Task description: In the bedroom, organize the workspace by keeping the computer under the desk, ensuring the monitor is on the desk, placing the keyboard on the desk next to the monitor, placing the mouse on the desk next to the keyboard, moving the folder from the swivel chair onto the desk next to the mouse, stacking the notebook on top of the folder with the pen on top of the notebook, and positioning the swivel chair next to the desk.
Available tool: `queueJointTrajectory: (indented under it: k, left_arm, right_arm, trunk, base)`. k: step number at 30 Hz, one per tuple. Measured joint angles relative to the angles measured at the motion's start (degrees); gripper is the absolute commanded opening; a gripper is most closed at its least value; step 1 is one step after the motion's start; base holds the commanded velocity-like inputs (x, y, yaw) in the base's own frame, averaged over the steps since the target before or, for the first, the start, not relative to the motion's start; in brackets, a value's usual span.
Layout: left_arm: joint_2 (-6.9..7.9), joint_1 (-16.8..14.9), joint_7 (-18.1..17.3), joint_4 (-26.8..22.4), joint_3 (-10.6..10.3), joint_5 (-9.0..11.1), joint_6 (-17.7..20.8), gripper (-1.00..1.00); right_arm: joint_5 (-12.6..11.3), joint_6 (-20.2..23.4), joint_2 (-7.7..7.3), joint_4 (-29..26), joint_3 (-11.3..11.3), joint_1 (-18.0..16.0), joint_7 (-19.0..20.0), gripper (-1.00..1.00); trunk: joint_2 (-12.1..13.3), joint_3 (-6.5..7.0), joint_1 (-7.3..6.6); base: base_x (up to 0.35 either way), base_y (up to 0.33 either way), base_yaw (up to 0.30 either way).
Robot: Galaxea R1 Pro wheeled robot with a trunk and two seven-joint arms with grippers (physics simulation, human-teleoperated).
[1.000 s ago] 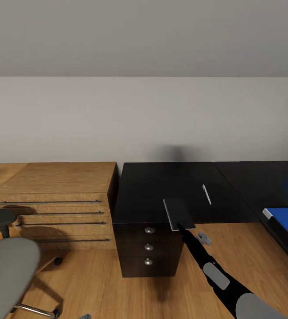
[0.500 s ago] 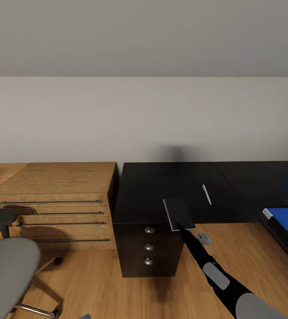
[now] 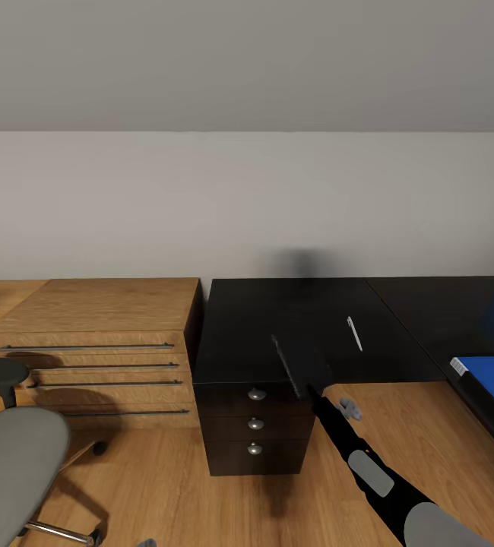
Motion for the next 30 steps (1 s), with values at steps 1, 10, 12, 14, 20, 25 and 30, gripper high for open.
queueJointTrajectory:
  k: [1, 10, 12, 14, 20, 25, 30]
  left_arm:
    - [0.00, 0.00, 0.00, 0.00, 0.00, -0.01, 0.00, 1.00]
    - [0.00, 0.00, 0.00, 0.00, 0.00, 0.03, 0.00, 1.00]
    - [0.00, 0.00, 0.00, 0.00, 0.00, 0.03, 0.00, 1.00]
    - [0.00, 0.00, 0.00, 0.00, 0.00, -0.01, 0.00, 1.00]
    - [0.00, 0.01, 0.00, 0.00, 0.00, 0.01, 0.00, 1.00]
    - [0.00, 0.00, 0.00, 0.00, 0.00, -0.01, 0.00, 1.00]
    - [-0.04, 0.00, 0.00, 0.00, 0.00, -0.03, 0.00, 1.00]
  right_arm:
    - [-0.01, 0.00, 0.00, 0.00, -0.02, 0.00, 0.01, -1.00]
    - [0.01, -0.01, 0.00, 0.00, 0.02, 0.00, 0.02, -1.00]
    - [-0.01, -0.03, 0.01, 0.00, 0.01, 0.00, -0.01, -1.00]
    - [0.03, -0.02, 0.00, 0.00, 0.03, 0.00, -0.02, -1.00]
    - [-0.02, 0.06, 0.00, 0.03, 0.09, 0.01, -0.04, -1.00]
    - [0.01, 0.05, 0.00, 0.01, 0.12, 0.01, -0.04, -1.00]
    - [0.06, 0.03, 0.00, -0.09, 0.06, 0.01, -0.04, -1.00]
  trunk:
    - [0.00, 0.00, 0.00]
    - [0.00, 0.00, 0.00]
    - [0.00, 0.00, 0.00]
    - [0.00, 0.00, 0.00]
    - [1.99, 0.89, -1.09]
    - [4.00, 1.79, -2.19]
    - [6.00, 2.69, -3.29]
  base:
    - [0.000, 0.000, 0.000]
    - [0.000, 0.000, 0.000]
    - [0.000, 0.000, 0.000]
    - [0.000, 0.000, 0.000]
    - [0.000, 0.000, 0.000]
    - [0.000, 0.000, 0.000]
    - [0.000, 0.000, 0.000]
